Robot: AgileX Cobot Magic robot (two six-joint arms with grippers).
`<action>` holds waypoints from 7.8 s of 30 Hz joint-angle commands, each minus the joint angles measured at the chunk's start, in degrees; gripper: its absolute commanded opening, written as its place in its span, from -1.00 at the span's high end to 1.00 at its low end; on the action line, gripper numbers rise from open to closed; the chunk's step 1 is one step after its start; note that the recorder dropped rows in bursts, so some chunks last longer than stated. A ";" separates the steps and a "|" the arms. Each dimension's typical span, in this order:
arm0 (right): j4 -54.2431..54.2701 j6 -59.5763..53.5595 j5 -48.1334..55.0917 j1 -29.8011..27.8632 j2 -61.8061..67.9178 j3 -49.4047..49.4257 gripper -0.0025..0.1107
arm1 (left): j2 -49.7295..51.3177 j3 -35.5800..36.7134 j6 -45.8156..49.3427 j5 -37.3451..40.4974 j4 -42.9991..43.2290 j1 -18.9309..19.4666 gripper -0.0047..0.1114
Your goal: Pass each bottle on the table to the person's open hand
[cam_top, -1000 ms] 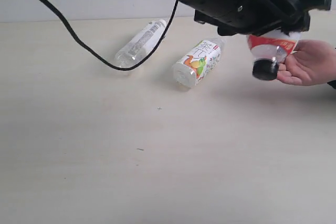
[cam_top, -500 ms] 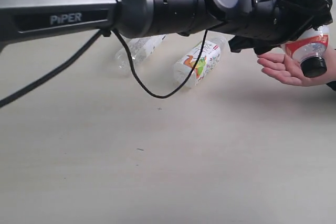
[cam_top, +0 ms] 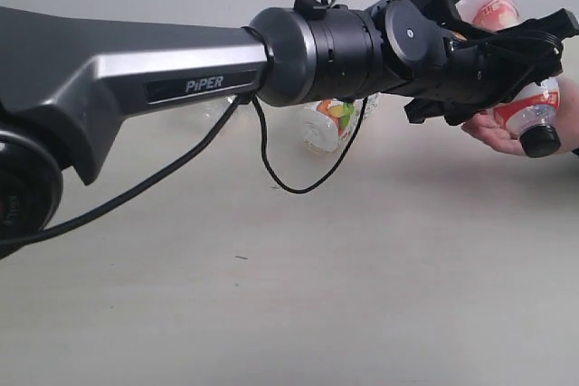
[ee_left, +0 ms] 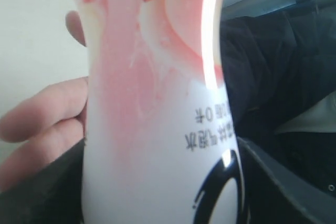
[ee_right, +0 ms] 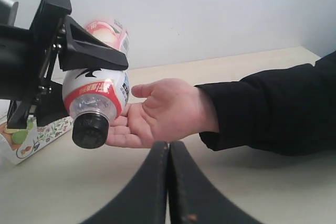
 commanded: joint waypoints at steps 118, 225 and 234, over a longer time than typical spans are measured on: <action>-0.23 0.03 -0.48 0.11 -0.32 0.25 0.96 | -40.06 37.02 18.11 38.32 43.06 21.52 0.92; -0.23 0.03 -0.48 0.11 -0.32 0.25 0.96 | -34.09 35.93 39.14 -0.03 35.42 30.34 0.92; -0.23 0.03 -0.48 0.11 -0.32 0.25 0.96 | -26.44 32.02 40.03 1.09 37.05 30.34 0.92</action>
